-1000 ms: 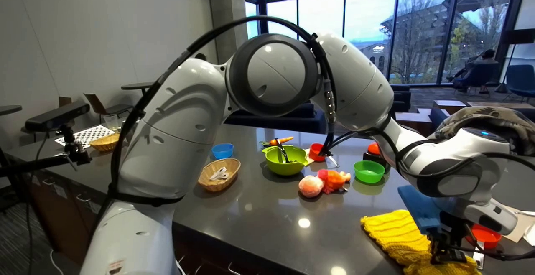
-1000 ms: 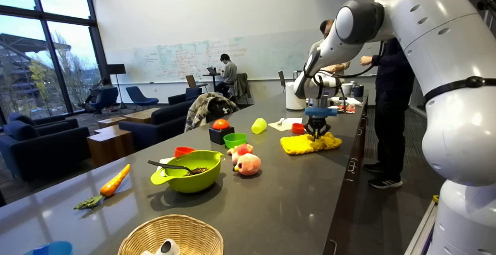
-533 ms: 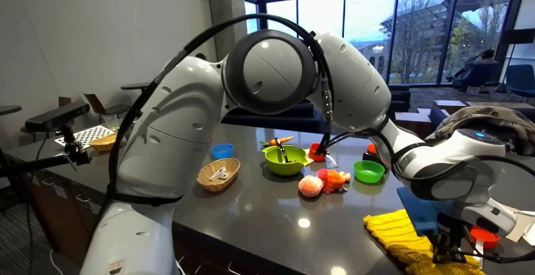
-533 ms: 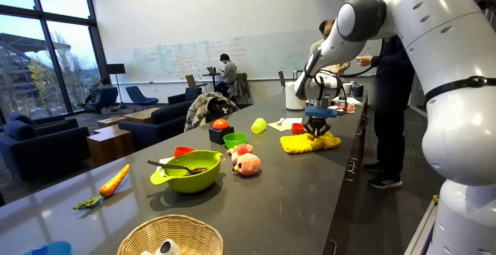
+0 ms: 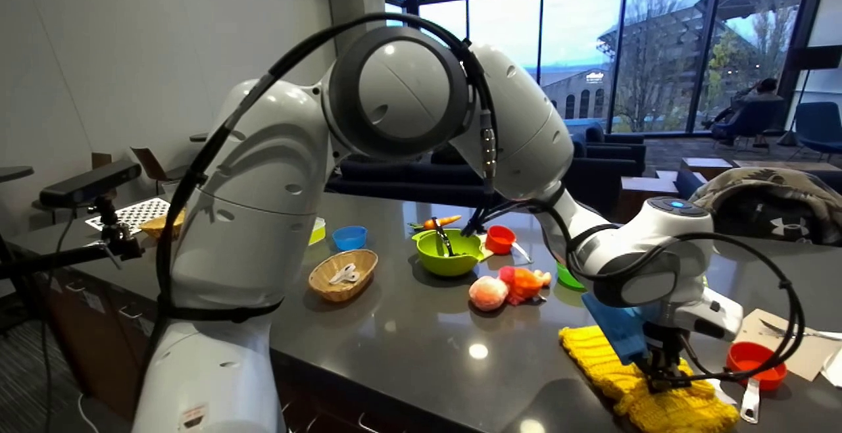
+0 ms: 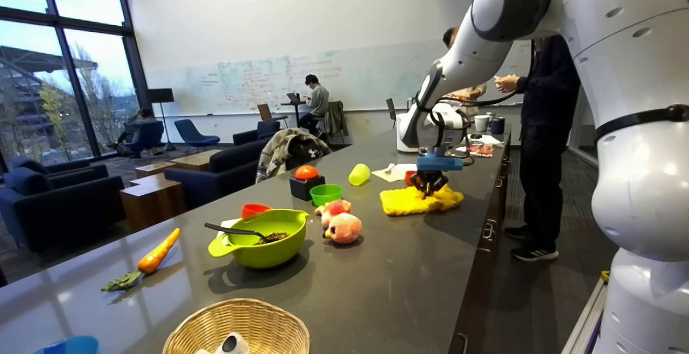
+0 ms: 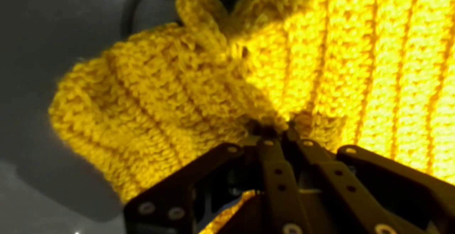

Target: Use the yellow towel to wipe the surface

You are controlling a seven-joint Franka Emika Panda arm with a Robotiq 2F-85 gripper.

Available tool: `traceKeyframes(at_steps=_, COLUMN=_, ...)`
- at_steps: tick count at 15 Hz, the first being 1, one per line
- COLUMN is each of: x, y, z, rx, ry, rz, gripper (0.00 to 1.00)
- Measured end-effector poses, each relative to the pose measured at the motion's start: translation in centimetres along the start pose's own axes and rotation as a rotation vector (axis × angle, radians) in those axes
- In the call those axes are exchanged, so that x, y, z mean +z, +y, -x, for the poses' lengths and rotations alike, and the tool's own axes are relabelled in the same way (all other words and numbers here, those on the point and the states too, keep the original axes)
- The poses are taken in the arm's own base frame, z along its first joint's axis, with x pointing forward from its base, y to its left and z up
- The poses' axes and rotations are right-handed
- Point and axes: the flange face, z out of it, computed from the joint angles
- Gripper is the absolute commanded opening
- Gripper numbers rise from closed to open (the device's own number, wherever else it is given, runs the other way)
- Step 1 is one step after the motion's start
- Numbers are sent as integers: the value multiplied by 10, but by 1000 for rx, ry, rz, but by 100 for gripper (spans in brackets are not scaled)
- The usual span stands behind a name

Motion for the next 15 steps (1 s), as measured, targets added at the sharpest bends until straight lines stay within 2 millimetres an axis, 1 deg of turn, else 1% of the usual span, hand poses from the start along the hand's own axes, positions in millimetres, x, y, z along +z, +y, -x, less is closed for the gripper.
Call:
traceKeyframes(at_steps=2, x=-2, y=-15, z=27, rx=-70, ry=-12, rz=-8, gripper=2)
traceKeyframes(at_steps=4, x=-5, y=-28, z=61, rx=-151, ry=-47, rz=-9, gripper=2)
traceKeyframes(at_steps=9, x=-15, y=-48, z=150, rx=-327, ry=-160, rz=10, gripper=2)
traceKeyframes(at_steps=10, x=-16, y=-51, z=164, rx=-355, ry=-183, rz=15, gripper=7)
traceKeyframes(at_steps=12, x=-18, y=-54, z=186, rx=-395, ry=-222, rz=18, gripper=7)
traceKeyframes(at_steps=13, x=-19, y=-55, z=192, rx=-404, ry=-229, rz=19, gripper=7)
traceKeyframes(at_steps=15, x=-19, y=-55, z=196, rx=-410, ry=-232, rz=19, gripper=7)
